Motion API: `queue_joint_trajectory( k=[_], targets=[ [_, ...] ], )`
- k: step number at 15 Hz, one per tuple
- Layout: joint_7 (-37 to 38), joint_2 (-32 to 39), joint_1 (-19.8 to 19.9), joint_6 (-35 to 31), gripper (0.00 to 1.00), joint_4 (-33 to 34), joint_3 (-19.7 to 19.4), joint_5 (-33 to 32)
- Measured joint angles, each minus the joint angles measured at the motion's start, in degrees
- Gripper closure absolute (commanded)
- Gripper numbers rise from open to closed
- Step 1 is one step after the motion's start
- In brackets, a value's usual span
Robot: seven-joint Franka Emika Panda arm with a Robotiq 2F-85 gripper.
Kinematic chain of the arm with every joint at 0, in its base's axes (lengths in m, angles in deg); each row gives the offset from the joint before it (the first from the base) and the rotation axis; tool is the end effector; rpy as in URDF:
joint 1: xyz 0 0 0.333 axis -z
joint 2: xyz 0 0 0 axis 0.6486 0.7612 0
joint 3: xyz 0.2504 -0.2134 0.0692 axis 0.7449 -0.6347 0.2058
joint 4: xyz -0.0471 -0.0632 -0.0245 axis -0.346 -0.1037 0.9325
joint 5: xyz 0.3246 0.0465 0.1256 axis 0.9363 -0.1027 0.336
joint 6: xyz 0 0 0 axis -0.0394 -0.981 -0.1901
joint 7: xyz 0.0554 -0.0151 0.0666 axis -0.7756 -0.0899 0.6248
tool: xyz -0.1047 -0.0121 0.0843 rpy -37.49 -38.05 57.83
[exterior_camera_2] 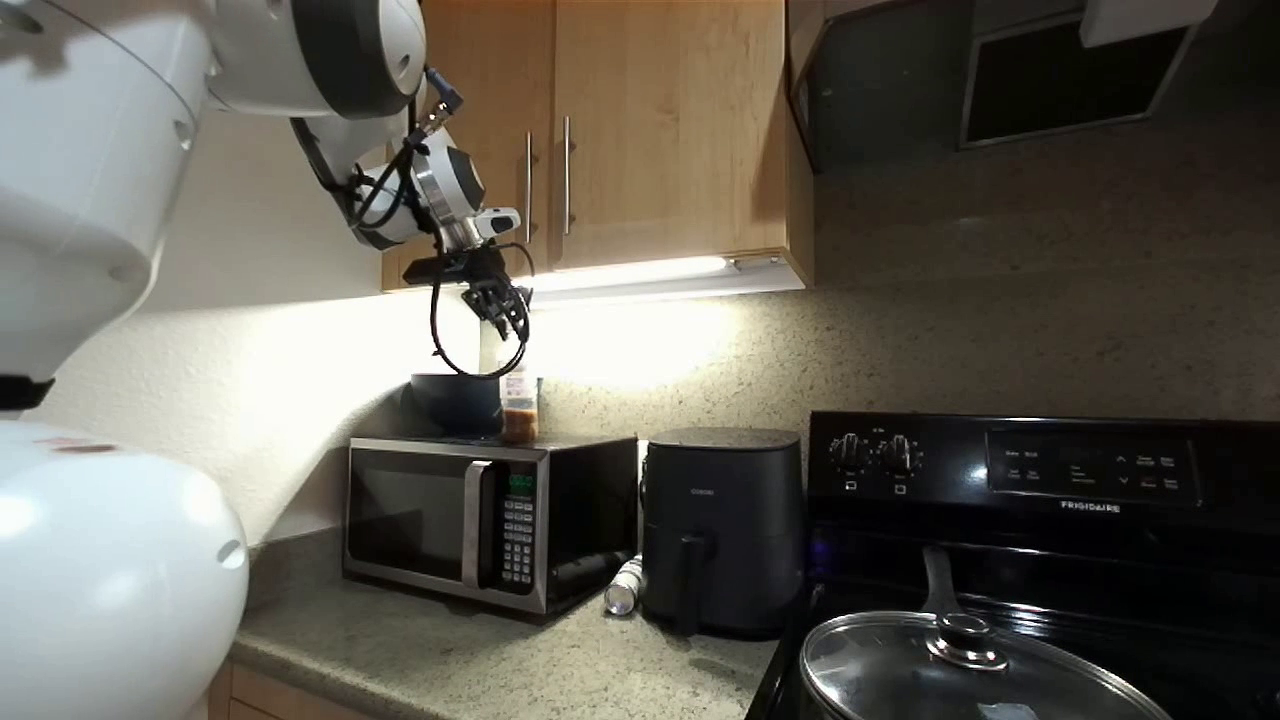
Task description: Pick up the bottle and put it on top of the microwave
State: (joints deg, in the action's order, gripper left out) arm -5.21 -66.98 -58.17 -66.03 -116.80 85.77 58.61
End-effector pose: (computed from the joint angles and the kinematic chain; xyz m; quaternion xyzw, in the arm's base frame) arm 0.5674 0.2916 0.6430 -0.9401 0.0547 -0.3363 0.0071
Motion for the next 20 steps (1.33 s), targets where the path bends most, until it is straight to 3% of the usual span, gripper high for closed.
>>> queue_joint_trajectory(
  k=[4,8,16,17,18,20],
  targets=[
    [-0.1,2.2,-2.3,1.3,0.85,2.9,-1.5,-2.7],
    [-0.2,4.5,-4.0,2.7,0.88,6.0,-2.7,-4.5],
    [-0.4,8.2,-4.3,6.7,0.88,12.5,-2.6,-1.9],
    [-0.4,8.7,-4.3,7.6,0.80,13.5,-2.6,-1.6],
    [-0.4,9.2,-4.3,8.6,0.38,14.5,-2.5,-1.4],
    [-0.4,10.2,-4.4,10.7,0.32,16.6,-2.3,-1.4]
  ],
)
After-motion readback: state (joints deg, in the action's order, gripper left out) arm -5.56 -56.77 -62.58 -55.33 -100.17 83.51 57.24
